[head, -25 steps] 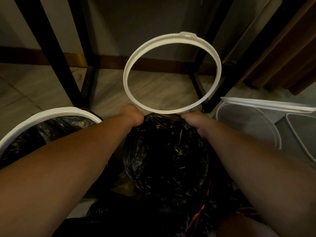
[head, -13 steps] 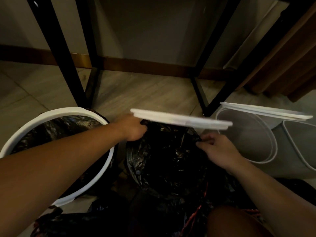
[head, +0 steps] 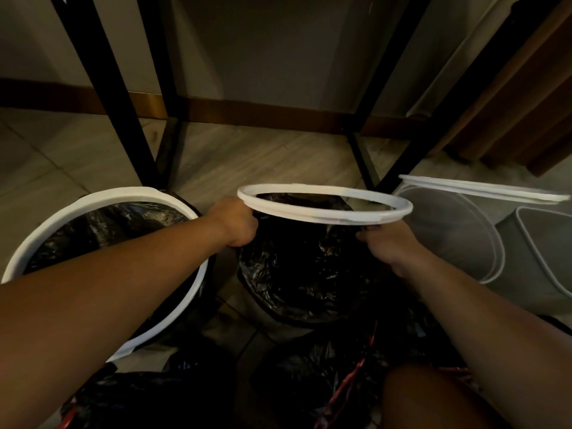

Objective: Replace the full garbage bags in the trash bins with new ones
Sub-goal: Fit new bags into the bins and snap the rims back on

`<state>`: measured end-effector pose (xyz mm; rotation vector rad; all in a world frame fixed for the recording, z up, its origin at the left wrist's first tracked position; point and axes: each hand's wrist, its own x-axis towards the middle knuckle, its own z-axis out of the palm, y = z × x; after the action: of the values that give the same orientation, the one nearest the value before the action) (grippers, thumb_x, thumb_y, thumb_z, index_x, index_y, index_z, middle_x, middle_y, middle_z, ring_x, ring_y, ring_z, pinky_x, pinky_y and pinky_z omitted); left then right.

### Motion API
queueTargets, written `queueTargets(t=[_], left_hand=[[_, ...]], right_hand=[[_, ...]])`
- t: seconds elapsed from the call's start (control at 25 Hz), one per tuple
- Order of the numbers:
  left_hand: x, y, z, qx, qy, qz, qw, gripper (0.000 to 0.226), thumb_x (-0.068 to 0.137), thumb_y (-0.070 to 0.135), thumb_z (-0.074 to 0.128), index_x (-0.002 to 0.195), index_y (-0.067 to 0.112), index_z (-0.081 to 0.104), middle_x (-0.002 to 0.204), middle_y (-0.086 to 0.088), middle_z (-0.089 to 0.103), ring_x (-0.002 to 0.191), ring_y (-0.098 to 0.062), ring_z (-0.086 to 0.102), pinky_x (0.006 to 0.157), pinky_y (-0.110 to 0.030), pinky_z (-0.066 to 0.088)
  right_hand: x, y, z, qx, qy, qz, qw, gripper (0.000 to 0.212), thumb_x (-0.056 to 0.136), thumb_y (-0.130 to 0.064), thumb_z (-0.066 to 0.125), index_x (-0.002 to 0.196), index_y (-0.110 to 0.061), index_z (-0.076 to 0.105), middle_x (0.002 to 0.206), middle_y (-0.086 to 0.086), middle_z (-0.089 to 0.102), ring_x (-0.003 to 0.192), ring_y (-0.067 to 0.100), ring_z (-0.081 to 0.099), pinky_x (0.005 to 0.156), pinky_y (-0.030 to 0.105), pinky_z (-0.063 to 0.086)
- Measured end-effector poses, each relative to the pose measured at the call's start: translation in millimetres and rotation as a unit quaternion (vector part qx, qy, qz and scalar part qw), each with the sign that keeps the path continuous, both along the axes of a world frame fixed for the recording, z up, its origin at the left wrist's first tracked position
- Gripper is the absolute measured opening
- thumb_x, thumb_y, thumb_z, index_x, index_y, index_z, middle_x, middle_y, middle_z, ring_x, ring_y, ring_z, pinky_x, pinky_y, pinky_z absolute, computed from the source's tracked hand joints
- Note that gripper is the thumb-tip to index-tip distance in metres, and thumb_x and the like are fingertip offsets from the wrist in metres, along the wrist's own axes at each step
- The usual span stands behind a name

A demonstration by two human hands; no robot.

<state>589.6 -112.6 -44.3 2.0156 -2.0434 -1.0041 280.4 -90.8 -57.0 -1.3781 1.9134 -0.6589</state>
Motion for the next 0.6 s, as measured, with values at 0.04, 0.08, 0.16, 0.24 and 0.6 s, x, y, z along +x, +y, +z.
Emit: queueTargets(t=[0.04,0.08,0.16,0.24,0.6], left_hand=[[1,-3,-1,-0.009,0.024,0.016,1.0,0.027,0.102,0.007,0.048,0.109,-0.015,0.064,0.112,-0.033,0.066,0.103,-0.044,0.065,0.08,-0.043,0.052],[0,-4,2,-0.018,0.042,0.038,0.998,0.025,0.102,0.007,0.05,0.111,-0.01,0.065,0.113,-0.03,0.065,0.104,-0.042,0.064,0.082,-0.041,0.051],[0,-4,10,-0.008,0.086,0.075,0.993,0.018,0.103,0.013,0.056,0.116,0.006,0.067,0.114,-0.015,0.066,0.101,-0.029,0.063,0.08,-0.033,0.05],[2,-6,18,0.074,0.222,0.128,0.964,0.019,0.104,0.015,0.059,0.121,0.018,0.067,0.111,-0.004,0.068,0.093,-0.019,0.063,0.07,-0.031,0.051],[33,-21,26,0.119,0.388,0.317,0.857,0.03,0.103,0.033,0.047,0.097,0.009,0.064,0.104,-0.017,0.064,0.076,-0.024,0.057,0.071,-0.035,0.048]], right_hand=[[4,-3,2,0.007,-0.015,0.004,1.0,0.025,0.089,-0.007,0.073,0.104,-0.027,0.074,0.096,-0.01,0.073,0.095,0.01,0.068,0.074,0.02,0.052],[5,-9,2,0.016,-0.035,-0.013,0.999,0.019,0.091,-0.009,0.072,0.101,-0.024,0.077,0.095,-0.006,0.077,0.095,0.014,0.072,0.078,0.025,0.057],[3,-10,5,0.026,-0.085,-0.032,0.996,0.013,0.092,-0.012,0.072,0.095,-0.02,0.081,0.094,-0.002,0.081,0.093,0.017,0.076,0.09,0.037,0.061],[-5,-2,7,0.01,-0.152,-0.048,0.987,0.016,0.09,-0.01,0.072,0.102,-0.016,0.08,0.1,0.005,0.081,0.1,0.023,0.076,0.092,0.041,0.061],[-16,44,51,0.022,-0.333,-0.181,0.925,0.046,0.103,-0.053,0.047,0.118,-0.016,0.069,0.115,0.015,0.076,0.106,0.032,0.071,0.092,0.049,0.054]])
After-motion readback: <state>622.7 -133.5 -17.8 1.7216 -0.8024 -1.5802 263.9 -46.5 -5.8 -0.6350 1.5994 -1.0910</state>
